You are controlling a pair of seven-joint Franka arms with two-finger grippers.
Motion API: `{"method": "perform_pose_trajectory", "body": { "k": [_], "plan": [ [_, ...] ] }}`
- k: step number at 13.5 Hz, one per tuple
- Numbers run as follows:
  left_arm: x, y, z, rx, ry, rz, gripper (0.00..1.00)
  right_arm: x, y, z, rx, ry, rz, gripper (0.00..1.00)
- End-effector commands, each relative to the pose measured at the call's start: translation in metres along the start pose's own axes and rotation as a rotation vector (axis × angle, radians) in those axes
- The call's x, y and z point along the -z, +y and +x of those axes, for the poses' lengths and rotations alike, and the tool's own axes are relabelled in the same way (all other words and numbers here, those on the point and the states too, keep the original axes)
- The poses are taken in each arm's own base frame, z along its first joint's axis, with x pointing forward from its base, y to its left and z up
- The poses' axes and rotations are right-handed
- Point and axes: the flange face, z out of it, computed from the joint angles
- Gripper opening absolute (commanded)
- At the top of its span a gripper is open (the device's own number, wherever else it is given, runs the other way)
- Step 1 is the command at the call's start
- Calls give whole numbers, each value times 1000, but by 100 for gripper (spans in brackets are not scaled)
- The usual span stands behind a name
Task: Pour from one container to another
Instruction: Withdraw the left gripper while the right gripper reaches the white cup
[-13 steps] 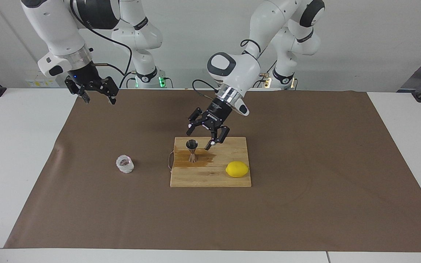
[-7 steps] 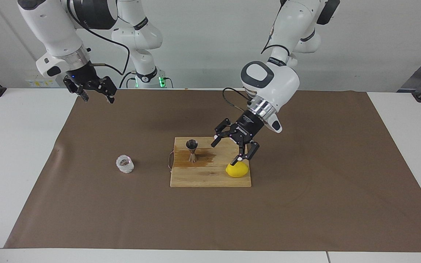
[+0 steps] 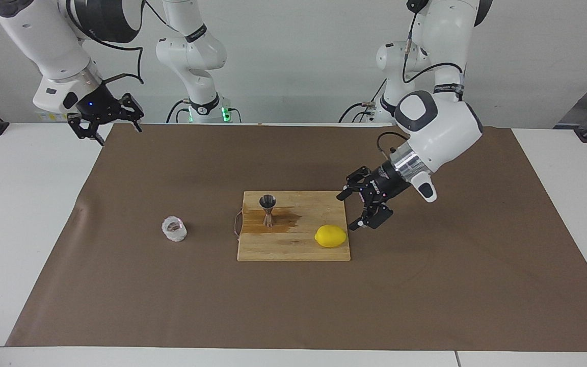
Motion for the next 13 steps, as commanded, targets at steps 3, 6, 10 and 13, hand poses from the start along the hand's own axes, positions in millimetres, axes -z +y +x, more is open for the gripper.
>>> {"method": "perform_pose_trajectory", "body": {
  "k": [3, 6, 10, 13],
  "plan": [
    [42, 8, 8, -202, 218, 66, 100, -36, 36, -14, 463, 114, -201, 100],
    [47, 8, 17, -376, 346, 112, 100, -81, 59, -4, 679, 91, -172, 100],
    [82, 13, 55, -514, 367, 187, 100, -168, 79, 13, 912, 235, 6, 100],
    [105, 7, 60, -743, 453, 292, 100, -209, 89, 24, 934, 321, 35, 100]
  ]
}}
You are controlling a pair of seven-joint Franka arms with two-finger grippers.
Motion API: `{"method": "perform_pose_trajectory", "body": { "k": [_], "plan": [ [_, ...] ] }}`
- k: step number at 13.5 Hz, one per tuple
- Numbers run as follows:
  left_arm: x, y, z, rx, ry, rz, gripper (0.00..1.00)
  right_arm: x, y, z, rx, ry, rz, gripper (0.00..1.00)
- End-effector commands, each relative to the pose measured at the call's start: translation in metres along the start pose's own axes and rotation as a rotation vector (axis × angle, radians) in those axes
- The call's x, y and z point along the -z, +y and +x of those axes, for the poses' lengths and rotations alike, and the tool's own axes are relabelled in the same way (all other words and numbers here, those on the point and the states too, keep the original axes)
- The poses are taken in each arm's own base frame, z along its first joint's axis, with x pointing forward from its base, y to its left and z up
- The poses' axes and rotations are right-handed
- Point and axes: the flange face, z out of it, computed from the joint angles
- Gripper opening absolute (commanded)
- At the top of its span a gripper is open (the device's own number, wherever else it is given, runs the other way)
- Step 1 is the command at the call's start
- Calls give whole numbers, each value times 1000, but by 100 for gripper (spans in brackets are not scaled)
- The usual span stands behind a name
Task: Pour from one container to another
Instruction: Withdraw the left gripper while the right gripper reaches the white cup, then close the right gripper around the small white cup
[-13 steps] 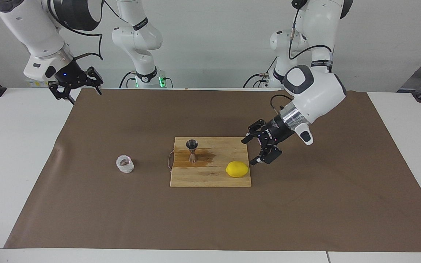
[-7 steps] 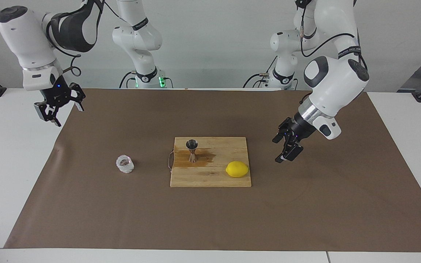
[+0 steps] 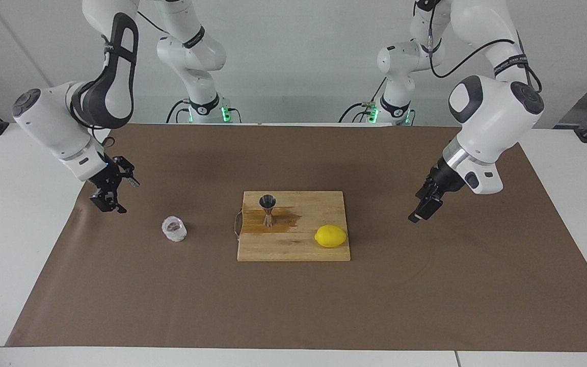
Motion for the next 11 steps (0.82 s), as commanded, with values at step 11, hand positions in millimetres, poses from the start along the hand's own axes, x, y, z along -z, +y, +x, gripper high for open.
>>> {"method": "perform_pose_trajectory", "body": {
  "k": [11],
  "plan": [
    [132, -96, 33, -839, 57, 252, 100, -116, 14, 5, -210, 358, 6, 100]
  ]
}}
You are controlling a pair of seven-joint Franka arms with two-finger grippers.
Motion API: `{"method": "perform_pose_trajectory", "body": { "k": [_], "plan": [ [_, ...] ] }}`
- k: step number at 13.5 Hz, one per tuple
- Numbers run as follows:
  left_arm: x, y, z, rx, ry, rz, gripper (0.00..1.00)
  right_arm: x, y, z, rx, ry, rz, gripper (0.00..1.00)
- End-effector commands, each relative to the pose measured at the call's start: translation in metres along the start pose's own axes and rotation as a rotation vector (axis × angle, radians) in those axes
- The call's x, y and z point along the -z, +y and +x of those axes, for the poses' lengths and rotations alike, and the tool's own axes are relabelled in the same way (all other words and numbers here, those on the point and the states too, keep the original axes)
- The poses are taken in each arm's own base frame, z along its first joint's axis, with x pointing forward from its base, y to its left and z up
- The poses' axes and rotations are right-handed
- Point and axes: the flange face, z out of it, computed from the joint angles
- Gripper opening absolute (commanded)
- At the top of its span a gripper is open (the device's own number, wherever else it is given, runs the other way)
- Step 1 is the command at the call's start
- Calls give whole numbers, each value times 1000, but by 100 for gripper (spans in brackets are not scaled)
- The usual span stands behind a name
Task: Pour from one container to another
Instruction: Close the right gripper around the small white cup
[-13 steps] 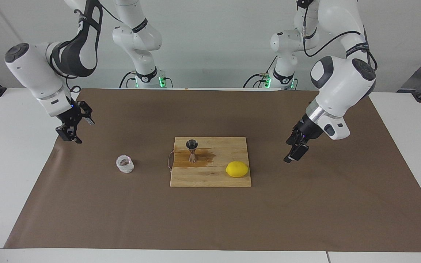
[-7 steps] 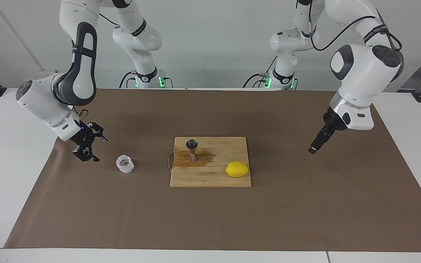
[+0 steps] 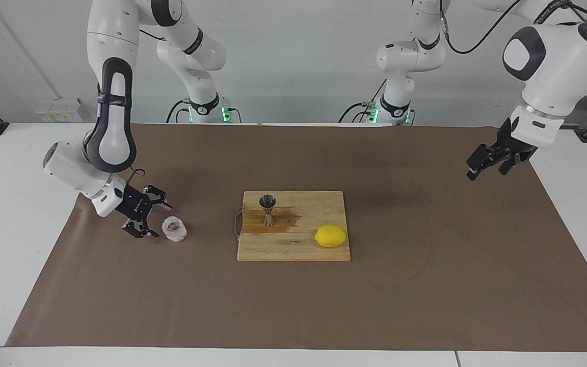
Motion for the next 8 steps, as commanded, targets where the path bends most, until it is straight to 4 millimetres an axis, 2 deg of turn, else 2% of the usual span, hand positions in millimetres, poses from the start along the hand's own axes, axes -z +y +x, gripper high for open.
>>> {"method": "perform_pose_trajectory", "body": {
  "k": [1, 3, 8],
  "plan": [
    [26, 4, -18, -88, -42, 68, 100, -10, 6, 4, -4, 31, -28, 100],
    [38, 6, -23, -105, -64, 85, 100, -24, 8, 12, -5, 22, -54, 100],
    [37, 3, -31, -86, -71, 77, 100, -41, 3, 20, 11, -19, -78, 100]
  ]
}}
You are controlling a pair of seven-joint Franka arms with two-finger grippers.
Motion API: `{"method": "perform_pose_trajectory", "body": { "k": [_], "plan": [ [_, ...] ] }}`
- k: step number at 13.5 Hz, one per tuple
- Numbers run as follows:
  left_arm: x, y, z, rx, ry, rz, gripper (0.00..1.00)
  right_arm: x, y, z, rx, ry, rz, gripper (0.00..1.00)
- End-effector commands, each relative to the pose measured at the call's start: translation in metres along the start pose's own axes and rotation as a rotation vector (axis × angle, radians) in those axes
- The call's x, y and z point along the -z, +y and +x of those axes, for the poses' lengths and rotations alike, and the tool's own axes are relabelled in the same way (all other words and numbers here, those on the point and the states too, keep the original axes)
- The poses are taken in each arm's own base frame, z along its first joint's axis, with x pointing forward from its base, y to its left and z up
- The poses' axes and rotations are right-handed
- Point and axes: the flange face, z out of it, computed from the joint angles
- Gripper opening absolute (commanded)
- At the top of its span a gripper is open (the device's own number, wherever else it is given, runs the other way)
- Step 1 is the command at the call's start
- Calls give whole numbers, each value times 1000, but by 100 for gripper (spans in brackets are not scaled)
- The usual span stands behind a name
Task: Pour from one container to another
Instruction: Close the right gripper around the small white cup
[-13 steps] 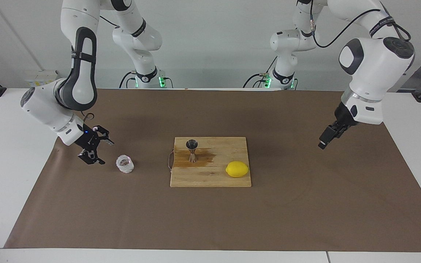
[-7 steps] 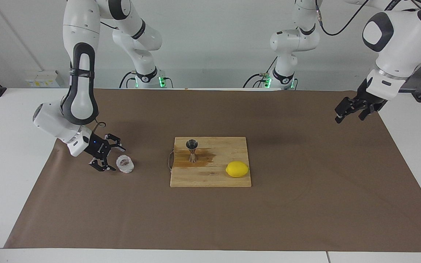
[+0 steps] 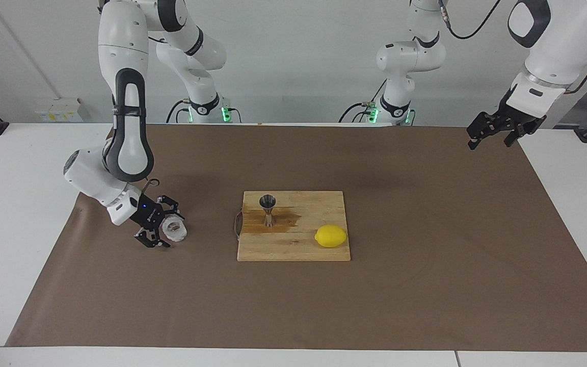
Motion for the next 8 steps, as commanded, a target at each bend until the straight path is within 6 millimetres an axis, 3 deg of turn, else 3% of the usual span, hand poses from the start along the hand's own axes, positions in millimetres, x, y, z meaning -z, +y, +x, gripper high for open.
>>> {"method": "perform_pose_trajectory", "body": {
  "k": [1, 5, 6, 8],
  "plan": [
    [2, 2, -6, -12, -9, 17, 100, -7, -8, -6, -10, 8, -7, 100],
    [2, 0, -5, -9, -6, 17, 100, -8, -11, -11, -12, 2, -9, 100],
    [3, 2, -5, -13, -3, 17, 100, -8, -11, -11, -12, 2, -9, 89],
    [2, 7, -6, -23, -8, 17, 100, -7, -10, -11, -10, 5, -8, 48]
  ]
}}
